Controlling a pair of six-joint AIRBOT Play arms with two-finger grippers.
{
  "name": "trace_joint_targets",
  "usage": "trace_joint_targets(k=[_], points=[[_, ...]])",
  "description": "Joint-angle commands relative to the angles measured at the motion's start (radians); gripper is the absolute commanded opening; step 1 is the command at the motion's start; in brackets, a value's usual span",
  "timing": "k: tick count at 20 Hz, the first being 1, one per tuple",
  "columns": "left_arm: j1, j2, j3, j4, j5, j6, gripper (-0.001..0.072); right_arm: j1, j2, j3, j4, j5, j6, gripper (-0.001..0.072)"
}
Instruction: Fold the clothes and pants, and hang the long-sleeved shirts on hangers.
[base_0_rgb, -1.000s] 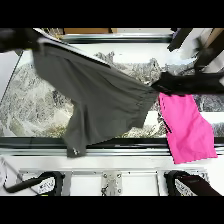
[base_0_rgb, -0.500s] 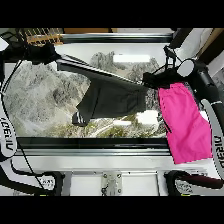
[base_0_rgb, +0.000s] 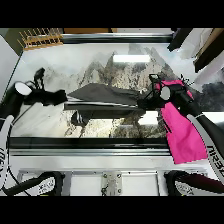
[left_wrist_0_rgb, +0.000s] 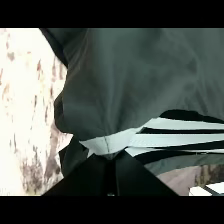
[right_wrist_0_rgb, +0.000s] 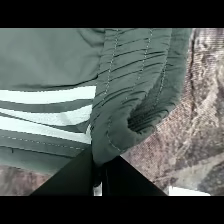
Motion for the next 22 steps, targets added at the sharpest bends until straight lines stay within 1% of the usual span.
trace_joint_targets(k=[1,3,5,6,7,8,9,12,13,14,15,16,17,18,20,22], points=[[-0.003,0.031,-0.233,-0.020,0.175,0.006,0.0006,0.032,-0.001,-0.110,-0.001,-0.161,0.019,0.0016],[-0.005,0.031,-0.268,-0.017,0.191,0.006,0.0006,0.036,-0.013,-0.113,0.042,-0.164,0.019,0.0017],[-0.005,0.032,-0.271,-0.017,0.177,0.006,0.0006,0.036,-0.020,-0.113,0.090,-0.164,0.019,0.0024],[-0.005,0.032,-0.270,-0.018,0.173,0.006,0.0018,0.036,-0.022,-0.113,0.121,-0.161,0.018,0.0098],[-0.005,0.032,-0.270,-0.018,0.172,0.006,0.0269,0.036,-0.021,-0.113,0.151,-0.160,0.018,0.0360],[-0.005,0.038,-0.270,-0.018,0.172,0.005,0.0495,0.036,-0.015,-0.113,0.189,-0.160,0.004,0.0619],[-0.005,0.058,-0.270,-0.014,0.172,0.006,0.0523,0.035,0.000,-0.111,0.218,-0.158,-0.020,0.0636],[0.018,0.172,-0.270,-0.015,0.185,0.006,0.0523,-0.006,0.105,-0.089,0.230,-0.077,-0.031,0.0638],[0.032,0.216,-0.270,-0.015,0.176,0.005,0.0523,-0.046,0.148,-0.082,0.233,-0.023,-0.041,0.0638],[0.043,0.256,-0.270,-0.016,0.156,0.005,0.0521,-0.090,0.185,-0.080,0.235,0.023,-0.077,0.0642],[0.046,0.294,-0.270,-0.018,0.134,0.005,0.0493,-0.144,0.213,-0.080,0.239,0.072,-0.130,0.0657],[0.042,0.327,-0.270,-0.019,0.114,0.005,0.0335,-0.205,0.225,-0.080,0.264,0.116,-0.200,0.0657],[0.030,0.353,-0.270,-0.018,0.105,0.005,0.0160,-0.262,0.222,-0.080,0.304,0.150,-0.254,0.0658],[0.008,0.376,-0.270,-0.019,0.104,0.005,0.0008,-0.323,0.208,-0.080,0.354,0.167,-0.304,0.0659],[-0.062,0.404,-0.270,-0.020,0.116,-0.006,0.0007,-0.432,0.151,-0.080,0.466,0.169,-0.374,0.0659],[-0.160,0.413,-0.270,-0.019,0.136,-0.038,0.0007,-0.517,0.054,-0.080,0.584,0.169,-0.446,0.0659]])
